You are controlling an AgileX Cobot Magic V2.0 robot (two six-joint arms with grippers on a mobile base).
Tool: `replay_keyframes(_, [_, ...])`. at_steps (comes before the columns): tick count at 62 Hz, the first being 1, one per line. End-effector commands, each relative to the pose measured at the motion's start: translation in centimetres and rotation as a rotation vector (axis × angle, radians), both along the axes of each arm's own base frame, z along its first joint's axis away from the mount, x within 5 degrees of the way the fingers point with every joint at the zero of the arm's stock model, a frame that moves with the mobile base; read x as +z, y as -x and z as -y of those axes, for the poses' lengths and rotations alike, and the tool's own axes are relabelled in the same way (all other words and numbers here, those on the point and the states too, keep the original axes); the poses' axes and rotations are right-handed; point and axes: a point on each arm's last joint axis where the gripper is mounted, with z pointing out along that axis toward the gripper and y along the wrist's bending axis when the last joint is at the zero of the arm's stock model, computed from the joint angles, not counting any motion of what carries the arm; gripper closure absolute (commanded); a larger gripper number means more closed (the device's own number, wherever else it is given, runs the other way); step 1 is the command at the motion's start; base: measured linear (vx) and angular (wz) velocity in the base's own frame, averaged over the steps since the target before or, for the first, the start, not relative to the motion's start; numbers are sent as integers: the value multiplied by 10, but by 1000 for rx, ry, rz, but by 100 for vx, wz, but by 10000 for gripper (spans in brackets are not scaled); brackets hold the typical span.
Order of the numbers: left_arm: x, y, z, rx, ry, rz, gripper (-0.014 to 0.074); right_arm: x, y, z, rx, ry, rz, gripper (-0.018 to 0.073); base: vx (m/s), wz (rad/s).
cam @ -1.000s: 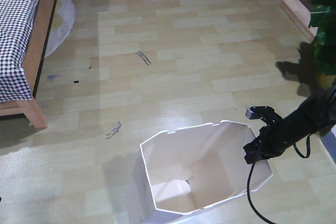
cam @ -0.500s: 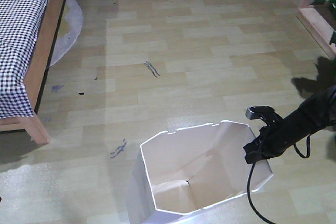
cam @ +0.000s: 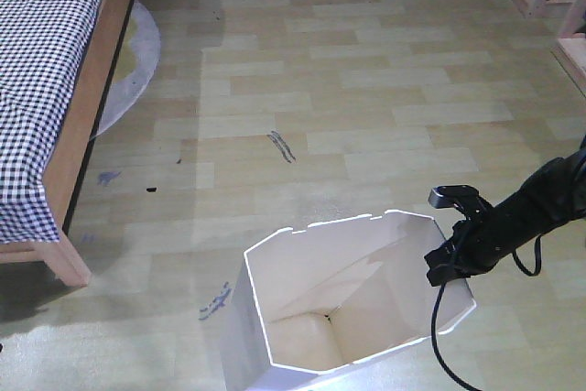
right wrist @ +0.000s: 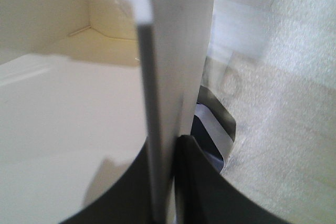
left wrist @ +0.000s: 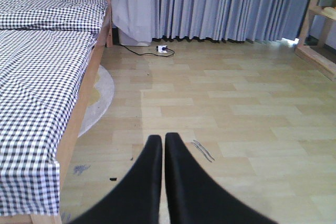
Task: Move trash bin to bedside with robot
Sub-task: 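Carry the bin in the right gripper, driving toward the bed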
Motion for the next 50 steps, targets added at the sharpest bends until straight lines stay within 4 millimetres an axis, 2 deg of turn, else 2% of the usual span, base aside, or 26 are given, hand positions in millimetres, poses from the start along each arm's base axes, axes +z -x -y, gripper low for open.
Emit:
replay_keyframes(1, [3, 0, 0, 4, 10, 71, 602, 33, -4, -11, -15, -154, -10, 564, 32, 9])
replay_keyframes(50, [3, 0, 0, 4, 10, 71, 602, 33, -4, -11, -16, -154, -10, 564, 28, 3])
